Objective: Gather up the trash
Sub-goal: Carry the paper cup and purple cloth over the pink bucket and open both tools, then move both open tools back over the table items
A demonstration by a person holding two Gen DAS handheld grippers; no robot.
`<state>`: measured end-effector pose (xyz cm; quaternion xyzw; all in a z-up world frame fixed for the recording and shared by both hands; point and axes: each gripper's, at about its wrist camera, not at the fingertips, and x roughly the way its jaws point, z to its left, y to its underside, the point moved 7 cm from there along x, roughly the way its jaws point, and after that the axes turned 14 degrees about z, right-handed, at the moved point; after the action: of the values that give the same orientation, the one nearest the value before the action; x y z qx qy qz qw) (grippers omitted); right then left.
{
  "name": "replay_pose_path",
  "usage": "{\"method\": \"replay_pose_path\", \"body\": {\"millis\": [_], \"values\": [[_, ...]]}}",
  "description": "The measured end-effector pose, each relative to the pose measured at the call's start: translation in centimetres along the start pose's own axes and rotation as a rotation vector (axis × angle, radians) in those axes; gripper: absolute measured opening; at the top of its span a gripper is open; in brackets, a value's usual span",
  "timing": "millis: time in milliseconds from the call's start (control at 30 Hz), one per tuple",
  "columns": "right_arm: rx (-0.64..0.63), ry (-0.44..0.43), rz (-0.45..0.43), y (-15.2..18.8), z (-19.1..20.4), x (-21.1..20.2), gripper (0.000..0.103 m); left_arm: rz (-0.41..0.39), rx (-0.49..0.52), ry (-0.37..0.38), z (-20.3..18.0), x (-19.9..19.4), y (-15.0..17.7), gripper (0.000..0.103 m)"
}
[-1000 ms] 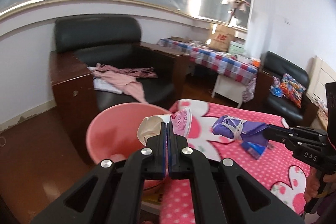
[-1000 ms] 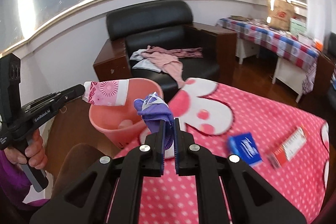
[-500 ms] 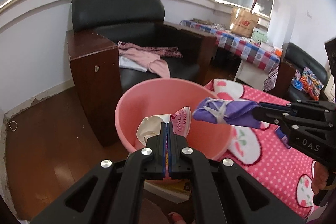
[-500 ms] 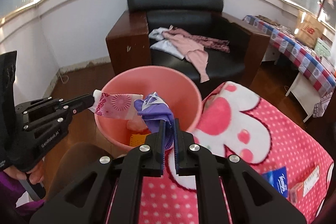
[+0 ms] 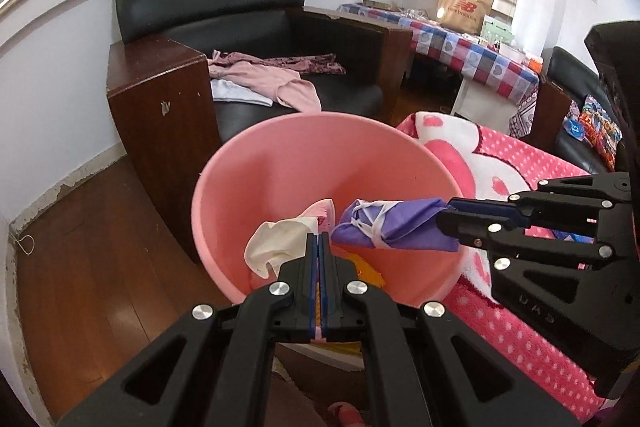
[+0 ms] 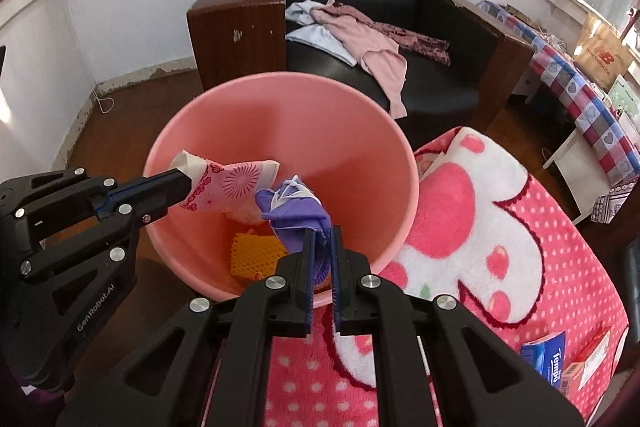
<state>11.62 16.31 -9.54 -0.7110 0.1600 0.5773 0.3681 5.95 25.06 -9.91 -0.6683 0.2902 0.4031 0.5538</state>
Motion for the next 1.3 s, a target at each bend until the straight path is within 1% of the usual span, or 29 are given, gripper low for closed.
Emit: {"method": "replay_pose_path", "body": {"millis": [267, 333, 533, 667, 767, 800, 833, 900, 1167, 1200, 1233, 1300], "values": [[0.006, 0.020, 0.027, -0.5, -0.1, 1.1, 0.007, 0.026, 0.004, -0.012, -0.5, 1.2, -0.7, 0.000], [0.011, 0.016, 0.033, -0.5, -0.2, 1.3, 0.008, 0.033, -0.002, -0.022, -0.3, 1.4, -0.7, 0.001], [0.035, -0.006, 0.056, -0.4, -0.5, 1.8, 0.009, 0.038, -0.017, -0.016, 0.0, 1.6, -1.0, 0.001], [0.044, -0.019, 0.043, -0.4, -0.7, 1.5, 0.009, 0.035, -0.027, -0.016, 0.2, 1.3, -1.0, 0.002], [0.052, -0.031, 0.027, -0.4, -0.8, 1.0, 0.009, 0.028, -0.033, -0.018, 0.3, 1.0, -0.9, 0.009], [0.054, -0.035, 0.022, -0.4, -0.9, 0.9, 0.009, 0.025, -0.037, -0.016, 0.3, 0.9, -0.9, 0.016], [0.059, -0.041, 0.013, -0.3, -1.0, 0.6, 0.009, 0.021, -0.041, -0.013, 0.4, 0.7, -0.9, 0.027], [0.069, -0.059, -0.001, -0.1, -1.2, 0.2, 0.009, 0.007, -0.046, -0.009, 0.4, 0.2, -0.9, 0.036], [0.104, -0.090, -0.041, 1.4, -2.1, -1.8, 0.009, -0.041, -0.029, 0.024, -0.9, -2.0, -0.8, 0.042], [0.111, -0.096, -0.050, 1.8, -2.3, -2.2, 0.012, -0.047, -0.028, 0.032, -1.1, -2.3, -0.8, 0.043], [0.116, -0.099, -0.055, 2.1, -2.4, -2.4, 0.024, -0.052, -0.027, 0.044, -1.3, -2.6, -0.7, 0.044], [0.133, -0.106, -0.077, 2.8, -2.8, -3.2, 0.036, -0.062, -0.025, 0.065, -1.9, -3.2, -0.6, 0.044]]}}
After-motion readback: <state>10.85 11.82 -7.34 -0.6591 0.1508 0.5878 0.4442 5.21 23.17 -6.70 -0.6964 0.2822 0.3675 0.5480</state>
